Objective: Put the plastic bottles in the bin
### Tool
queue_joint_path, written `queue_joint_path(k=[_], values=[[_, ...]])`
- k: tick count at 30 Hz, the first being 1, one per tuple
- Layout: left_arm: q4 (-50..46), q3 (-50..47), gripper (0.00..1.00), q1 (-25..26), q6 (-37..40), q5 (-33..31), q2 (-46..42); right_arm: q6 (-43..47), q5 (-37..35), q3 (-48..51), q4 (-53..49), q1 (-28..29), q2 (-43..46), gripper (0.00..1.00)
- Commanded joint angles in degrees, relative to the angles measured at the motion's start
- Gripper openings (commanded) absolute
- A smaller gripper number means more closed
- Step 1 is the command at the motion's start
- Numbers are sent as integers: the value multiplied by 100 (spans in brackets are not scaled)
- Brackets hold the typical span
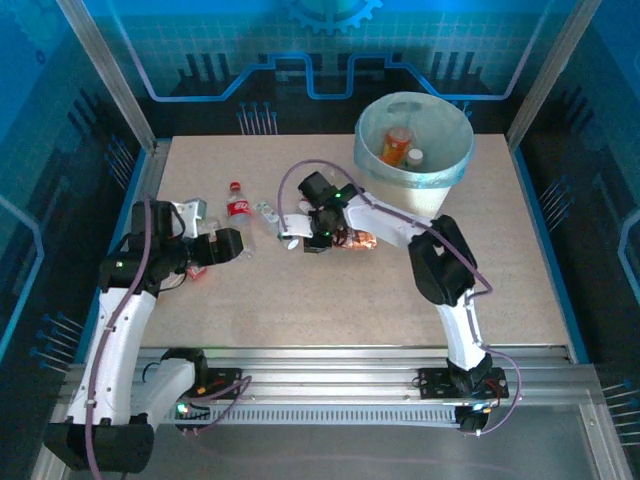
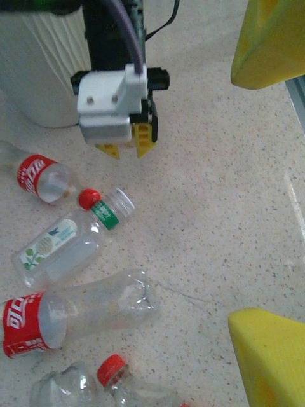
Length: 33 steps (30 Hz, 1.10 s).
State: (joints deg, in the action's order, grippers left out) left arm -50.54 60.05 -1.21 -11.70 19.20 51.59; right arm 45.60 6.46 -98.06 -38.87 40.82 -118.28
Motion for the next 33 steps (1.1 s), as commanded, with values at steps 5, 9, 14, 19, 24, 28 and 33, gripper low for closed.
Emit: queue_joint_path(k=[5,9,14,19,24,28,33], values=[[833,1145,88,769,-503,90,544,-712,109,-362,384,-132,1222,21],[1224,1995,87,1494,-551,-242,1181,-1311,205,-706,755,-295,1761,20],[1908,2887,86,2169,-640,-405,1915,-2041,-329,-1389,1109,-606,1999,19],[2435,3626,86,2683,-598,-489,2471,-2399,-908,-1828,1663,-841,2025,18],[3000,3832,86,2953,-645,-514,2778,-2512,-1619,-2316,2090,-1076,1773,19],[3259,3819,86,3035,-780,-533,2952,-2870,-1930,-2660,2124,-1443,1427,20],[3314,3852,86,3159,-890,-523,3202,-2856,-2571,-2744,2257,-1689,995,21]])
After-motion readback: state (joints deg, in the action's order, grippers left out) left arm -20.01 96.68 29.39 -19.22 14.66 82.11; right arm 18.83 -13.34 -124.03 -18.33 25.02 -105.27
